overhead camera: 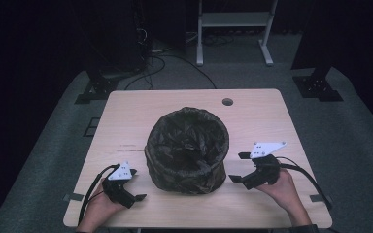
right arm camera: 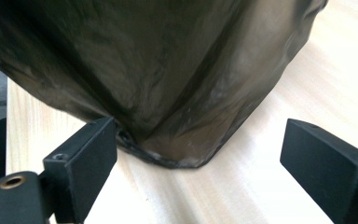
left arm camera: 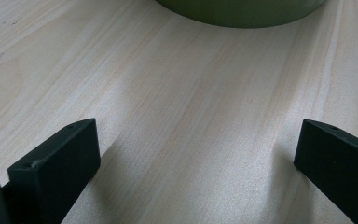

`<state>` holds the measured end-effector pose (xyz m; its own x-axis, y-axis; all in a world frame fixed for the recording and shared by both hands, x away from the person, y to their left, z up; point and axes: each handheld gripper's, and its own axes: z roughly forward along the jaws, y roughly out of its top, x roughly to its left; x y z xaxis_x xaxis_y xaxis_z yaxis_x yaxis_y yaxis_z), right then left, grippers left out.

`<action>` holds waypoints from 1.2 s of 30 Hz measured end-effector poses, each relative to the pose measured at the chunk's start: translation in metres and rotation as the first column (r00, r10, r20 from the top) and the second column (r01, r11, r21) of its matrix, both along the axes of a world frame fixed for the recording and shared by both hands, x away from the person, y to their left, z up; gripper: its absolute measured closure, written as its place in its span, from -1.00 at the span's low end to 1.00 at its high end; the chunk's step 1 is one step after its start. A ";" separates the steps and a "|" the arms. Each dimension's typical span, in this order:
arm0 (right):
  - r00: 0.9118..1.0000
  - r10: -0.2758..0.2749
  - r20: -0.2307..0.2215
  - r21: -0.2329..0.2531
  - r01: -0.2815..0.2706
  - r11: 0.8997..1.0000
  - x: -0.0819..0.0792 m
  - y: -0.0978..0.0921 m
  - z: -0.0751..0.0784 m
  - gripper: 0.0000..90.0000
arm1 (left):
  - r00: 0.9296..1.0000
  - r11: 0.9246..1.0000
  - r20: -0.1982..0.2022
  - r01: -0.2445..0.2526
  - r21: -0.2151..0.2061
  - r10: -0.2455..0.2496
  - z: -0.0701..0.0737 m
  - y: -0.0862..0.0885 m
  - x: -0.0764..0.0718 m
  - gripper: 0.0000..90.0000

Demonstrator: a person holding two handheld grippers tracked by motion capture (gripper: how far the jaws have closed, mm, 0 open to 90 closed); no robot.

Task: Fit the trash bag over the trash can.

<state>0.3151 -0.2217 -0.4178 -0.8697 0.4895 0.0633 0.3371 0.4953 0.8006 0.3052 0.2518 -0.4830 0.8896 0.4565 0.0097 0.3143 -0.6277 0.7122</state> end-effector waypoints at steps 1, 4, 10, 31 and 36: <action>1.000 -0.002 -0.005 -0.003 0.002 1.000 0.000 0.000 -0.002 -0.79 | 1.000 1.000 0.000 0.000 0.000 0.000 0.000 0.000 0.000 -1.00; 1.000 -0.008 -0.012 -0.019 0.008 1.000 -0.001 0.000 -0.012 -0.79 | 1.000 1.000 0.000 0.000 -0.001 0.000 0.000 0.000 0.000 -1.00; 1.000 -0.017 -0.027 -0.012 0.017 1.000 -0.001 -0.004 -0.028 -0.79 | 1.000 1.000 0.000 0.000 -0.001 0.000 0.000 0.000 0.000 -1.00; 0.999 -0.035 -0.031 -0.100 0.032 0.994 -0.007 -0.007 -0.067 -0.79 | 1.000 1.000 0.000 0.002 0.001 -0.002 0.000 0.000 0.000 -1.00; 0.999 -0.037 -0.013 -0.114 0.036 0.993 -0.008 -0.006 -0.068 -0.76 | 1.000 1.000 0.000 0.002 0.001 -0.002 0.000 0.000 0.000 -1.00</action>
